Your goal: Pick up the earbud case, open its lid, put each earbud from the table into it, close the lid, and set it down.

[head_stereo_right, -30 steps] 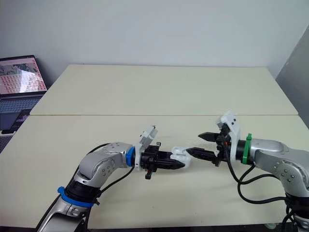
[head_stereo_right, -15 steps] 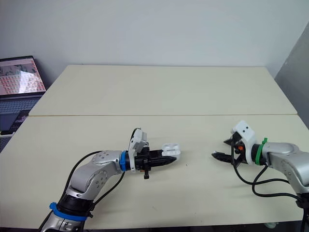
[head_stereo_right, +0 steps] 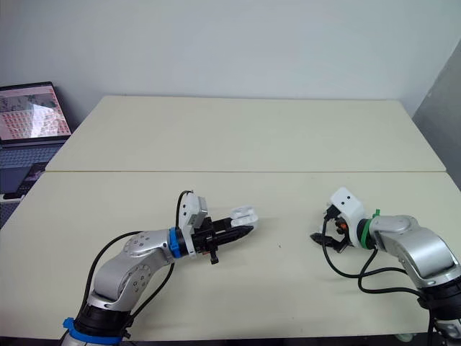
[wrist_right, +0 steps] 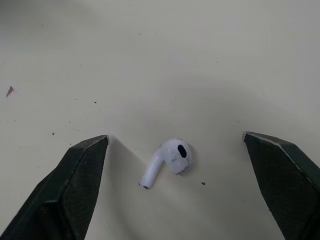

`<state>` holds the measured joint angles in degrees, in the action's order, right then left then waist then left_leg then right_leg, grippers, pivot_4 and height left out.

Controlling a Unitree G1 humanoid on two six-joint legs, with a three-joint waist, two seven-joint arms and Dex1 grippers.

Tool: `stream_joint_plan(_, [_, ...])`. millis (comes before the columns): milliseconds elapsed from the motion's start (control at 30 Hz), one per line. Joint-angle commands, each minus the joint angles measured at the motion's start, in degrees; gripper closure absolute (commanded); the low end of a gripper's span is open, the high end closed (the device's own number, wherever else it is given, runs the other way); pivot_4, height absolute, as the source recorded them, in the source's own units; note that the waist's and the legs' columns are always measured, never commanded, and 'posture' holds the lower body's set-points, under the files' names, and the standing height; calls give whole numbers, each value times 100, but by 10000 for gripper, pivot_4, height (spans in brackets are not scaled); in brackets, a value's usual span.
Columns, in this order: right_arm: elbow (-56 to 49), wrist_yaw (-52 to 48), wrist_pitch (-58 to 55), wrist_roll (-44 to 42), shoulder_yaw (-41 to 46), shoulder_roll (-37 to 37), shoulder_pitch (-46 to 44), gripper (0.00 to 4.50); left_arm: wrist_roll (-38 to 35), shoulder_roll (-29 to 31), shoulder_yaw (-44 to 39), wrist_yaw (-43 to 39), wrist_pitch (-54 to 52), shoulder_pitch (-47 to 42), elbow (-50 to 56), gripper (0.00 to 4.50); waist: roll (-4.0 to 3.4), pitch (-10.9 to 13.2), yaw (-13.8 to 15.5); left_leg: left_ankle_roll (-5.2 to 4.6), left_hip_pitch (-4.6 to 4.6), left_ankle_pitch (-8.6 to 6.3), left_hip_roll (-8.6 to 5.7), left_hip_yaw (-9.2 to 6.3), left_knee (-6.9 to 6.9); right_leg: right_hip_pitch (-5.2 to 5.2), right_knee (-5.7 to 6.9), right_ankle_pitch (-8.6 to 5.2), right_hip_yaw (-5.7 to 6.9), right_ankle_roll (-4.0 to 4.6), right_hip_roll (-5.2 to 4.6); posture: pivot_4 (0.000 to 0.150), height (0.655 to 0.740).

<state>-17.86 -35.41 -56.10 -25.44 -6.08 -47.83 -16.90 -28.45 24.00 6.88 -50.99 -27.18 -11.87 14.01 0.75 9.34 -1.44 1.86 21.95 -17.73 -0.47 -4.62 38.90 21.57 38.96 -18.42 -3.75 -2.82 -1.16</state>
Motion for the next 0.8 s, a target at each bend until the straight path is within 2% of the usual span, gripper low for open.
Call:
stream_joint_plan(33, [-337, 371, -167, 75, 365, 161, 102, 0, -17, -42, -6, 44, 115, -46, 232, 36931, 0, 0, -2, 0, 0, 0, 0, 1, 0, 1, 0, 0, -1, 0, 0, 1500, 7400])
stream_joint_plan(300, [-1034, 1248, 35, 360, 635, 926, 1222, 0, 4, -3, 5, -12, 138, -89, 166, 36931, 2, -2, 3, 0, -2, 0, -1, 0, -1, -4, 0, 0, 0, 0, 0, 1500, 7400])
stream_joint_plan(467, [-1055, 1665, 882, 751, 448, 1708, 1725, 0, 7, 11, 30, -42, 114, -114, 148, 36931, 8, -8, -40, 0, -16, 0, 2, 2, -3, -12, 3, 0, -1, 0, 4, 1500, 7400])
stream_joint_plan(600, [-844, 1777, 1219, 803, 529, 2216, 1886, 11983, 22, 28, 57, -76, 111, -147, 126, 36931, 7, -9, -61, 1, -26, 0, 9, 2, -6, -15, 8, 0, -2, 0, 13, 1500, 7400])
stream_joint_plan(800, [-641, 1702, 1469, 972, 561, 2236, 1886, 33157, 36, 50, 63, -97, 107, -160, 107, 36931, 7, -9, -46, 1, -26, 0, 6, 2, -5, -17, 5, 0, -3, 0, 12, 1500, 7400])
